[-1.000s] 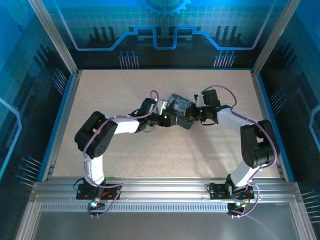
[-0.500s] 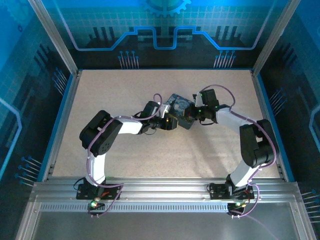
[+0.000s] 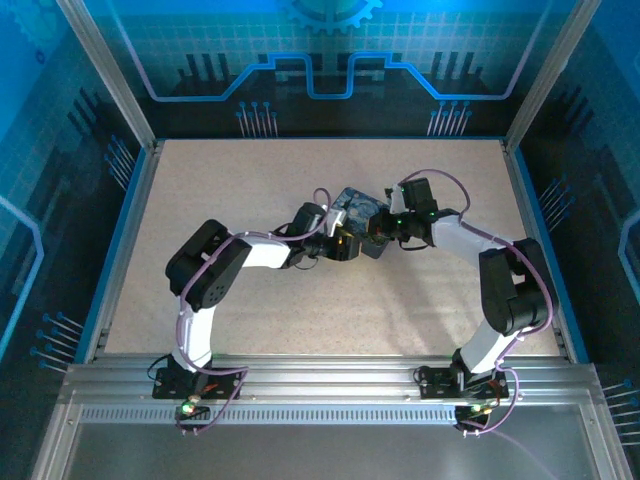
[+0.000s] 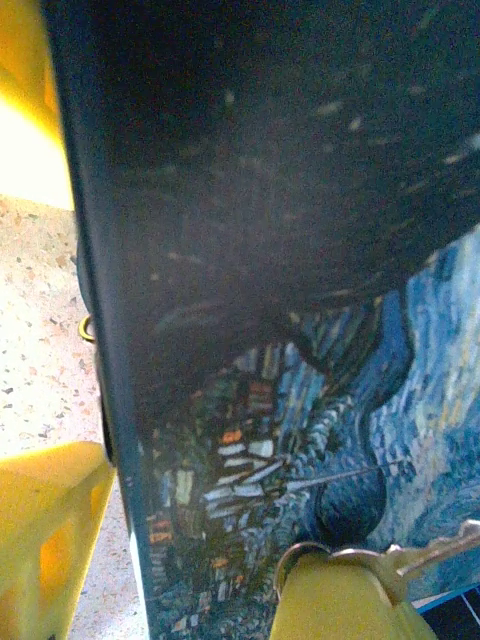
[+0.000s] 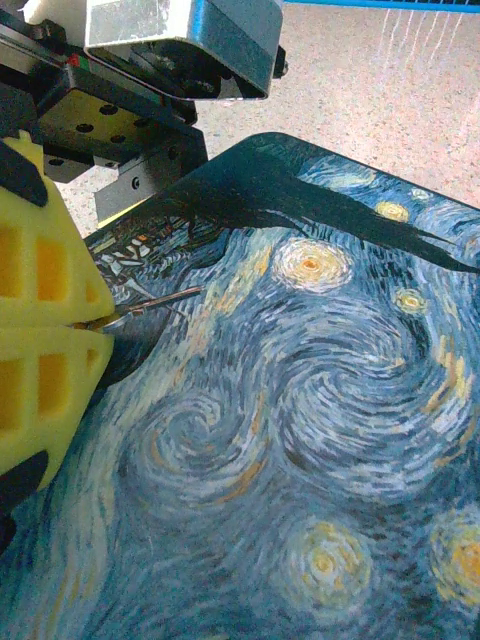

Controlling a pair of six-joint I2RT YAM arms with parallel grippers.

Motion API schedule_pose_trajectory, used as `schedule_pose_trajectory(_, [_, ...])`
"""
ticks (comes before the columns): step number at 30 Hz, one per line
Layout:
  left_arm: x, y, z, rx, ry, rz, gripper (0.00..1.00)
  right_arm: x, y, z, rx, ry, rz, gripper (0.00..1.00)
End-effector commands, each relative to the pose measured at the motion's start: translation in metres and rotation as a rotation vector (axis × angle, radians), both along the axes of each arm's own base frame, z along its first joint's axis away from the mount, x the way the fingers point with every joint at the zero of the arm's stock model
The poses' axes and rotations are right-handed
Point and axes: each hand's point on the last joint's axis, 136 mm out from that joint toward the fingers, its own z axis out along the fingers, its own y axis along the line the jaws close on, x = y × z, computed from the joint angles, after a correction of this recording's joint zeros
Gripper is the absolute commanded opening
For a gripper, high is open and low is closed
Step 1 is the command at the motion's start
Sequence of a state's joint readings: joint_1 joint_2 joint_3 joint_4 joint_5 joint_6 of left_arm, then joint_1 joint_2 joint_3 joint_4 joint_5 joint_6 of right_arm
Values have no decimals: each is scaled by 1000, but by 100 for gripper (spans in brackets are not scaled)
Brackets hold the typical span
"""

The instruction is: Unlock the padlock with the key

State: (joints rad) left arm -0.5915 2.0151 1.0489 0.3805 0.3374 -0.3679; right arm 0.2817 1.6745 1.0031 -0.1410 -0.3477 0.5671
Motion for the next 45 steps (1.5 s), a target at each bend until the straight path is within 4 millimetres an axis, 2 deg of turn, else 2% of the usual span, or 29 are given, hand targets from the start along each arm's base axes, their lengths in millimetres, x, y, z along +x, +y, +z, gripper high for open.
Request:
schedule_pose_trajectory(1, [-6, -11, -5, -8, 21, -31, 63, -23, -5, -34, -75, 119, 9, 0])
schedule_pose_trajectory(9, [-8, -20, 0, -9, 18, -20, 52, -22, -4, -34, -72, 115, 12, 0])
schedule_pose_trajectory(14, [-5, -18, -2, 0, 22, 13, 47, -24, -3, -33, -72, 112, 14, 0])
schedule_pose_trajectory(31, [4, -15, -1, -57, 60, 123, 46, -28, -3, -34, -74, 113, 15, 0])
schedule_pose_trajectory(45, [7, -11, -1, -60, 65, 168, 36, -28, -1, -32, -70, 108, 17, 0])
